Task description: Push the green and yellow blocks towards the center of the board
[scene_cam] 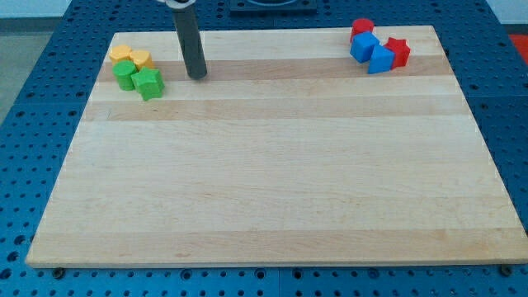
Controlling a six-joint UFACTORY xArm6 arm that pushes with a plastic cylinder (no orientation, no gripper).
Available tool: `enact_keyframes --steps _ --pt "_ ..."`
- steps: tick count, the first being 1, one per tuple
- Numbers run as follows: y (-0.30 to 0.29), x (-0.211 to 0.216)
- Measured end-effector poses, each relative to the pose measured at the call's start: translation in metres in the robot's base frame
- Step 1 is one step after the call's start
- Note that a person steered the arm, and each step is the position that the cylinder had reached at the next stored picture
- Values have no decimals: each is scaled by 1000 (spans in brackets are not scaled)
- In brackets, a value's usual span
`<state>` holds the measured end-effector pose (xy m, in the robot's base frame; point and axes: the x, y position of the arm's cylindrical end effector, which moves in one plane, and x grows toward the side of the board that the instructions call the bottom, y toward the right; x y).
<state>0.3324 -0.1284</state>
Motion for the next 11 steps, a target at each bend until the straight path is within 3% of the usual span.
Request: enact_keyframes --steps 1,2,3,4,5,6,7,11 --pt "8 87" --pt "6 98" --pt "-14 162" --pt "-121 145" --pt "-140 144" --pt "-155 110" --pt "-176 51" --pt "-176 -30"
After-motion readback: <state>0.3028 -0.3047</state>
